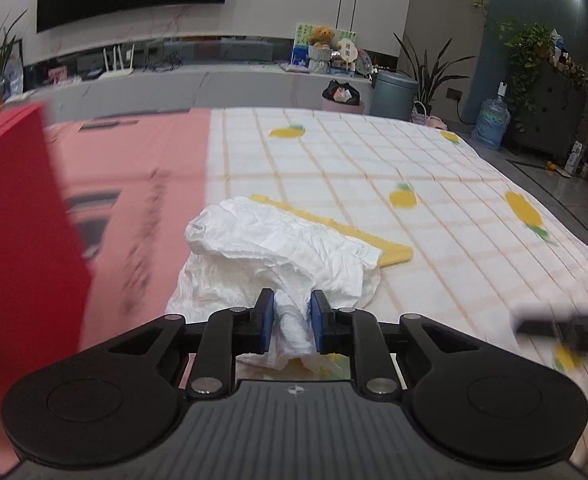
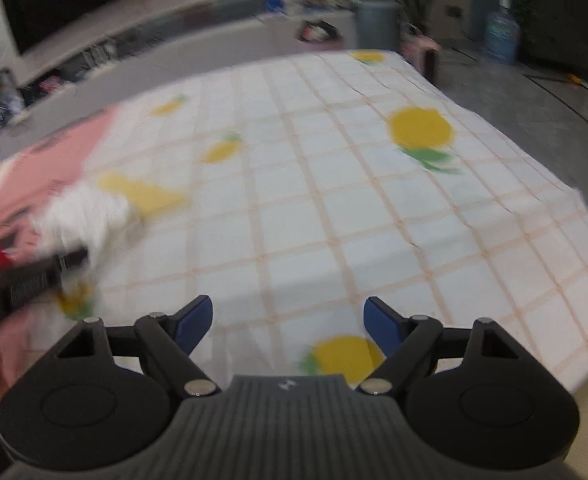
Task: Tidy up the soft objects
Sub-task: 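Grasp the white cloth with the left gripper while right grasps the yellow cloth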
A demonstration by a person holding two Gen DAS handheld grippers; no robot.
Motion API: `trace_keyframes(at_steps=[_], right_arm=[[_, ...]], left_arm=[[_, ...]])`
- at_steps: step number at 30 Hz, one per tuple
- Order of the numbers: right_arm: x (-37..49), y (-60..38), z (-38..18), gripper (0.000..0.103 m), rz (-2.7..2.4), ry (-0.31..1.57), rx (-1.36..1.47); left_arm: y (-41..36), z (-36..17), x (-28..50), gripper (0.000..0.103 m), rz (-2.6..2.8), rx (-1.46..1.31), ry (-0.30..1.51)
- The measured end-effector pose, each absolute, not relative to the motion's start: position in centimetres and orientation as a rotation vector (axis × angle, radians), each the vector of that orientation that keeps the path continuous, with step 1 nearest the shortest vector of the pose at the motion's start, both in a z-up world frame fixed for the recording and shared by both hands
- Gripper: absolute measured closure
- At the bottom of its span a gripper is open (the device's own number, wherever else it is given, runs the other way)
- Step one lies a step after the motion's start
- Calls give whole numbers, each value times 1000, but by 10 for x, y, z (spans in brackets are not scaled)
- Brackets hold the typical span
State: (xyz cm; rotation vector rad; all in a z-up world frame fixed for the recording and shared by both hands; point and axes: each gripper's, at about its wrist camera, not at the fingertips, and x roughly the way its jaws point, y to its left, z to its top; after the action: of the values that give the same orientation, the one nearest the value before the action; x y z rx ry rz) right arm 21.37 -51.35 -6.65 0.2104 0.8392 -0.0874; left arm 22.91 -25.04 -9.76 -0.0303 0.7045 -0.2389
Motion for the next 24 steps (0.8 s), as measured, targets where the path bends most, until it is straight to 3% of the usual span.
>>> trace_keyframes(at_steps=[6,11,15,16,17,19,24], right_arm=[[231,-484,-45,19,135,742,260],[236,-448,-66,31,270,829,186],[230,-421,-75,31,337,816,34],[230,-417,-74,28,356,809,24],[233,-414,-72,17,374,802,19],[238,-405,-70,7,399,782,-1],[257,-383,-75,6,443,792,-86]], left_arm=[[-220,-90,180,81,-286,8,747],[-199,-86,162,82,-307,-10,800],[-190,-82,162,82,-279,-50,844],[-188,-83,160,83,-268,-53,852],[-186,-83,160,83,-260,-52,856],[-184,-83,156,83,-243,-47,860],[-177,-85,148,83,-221,-26,854]])
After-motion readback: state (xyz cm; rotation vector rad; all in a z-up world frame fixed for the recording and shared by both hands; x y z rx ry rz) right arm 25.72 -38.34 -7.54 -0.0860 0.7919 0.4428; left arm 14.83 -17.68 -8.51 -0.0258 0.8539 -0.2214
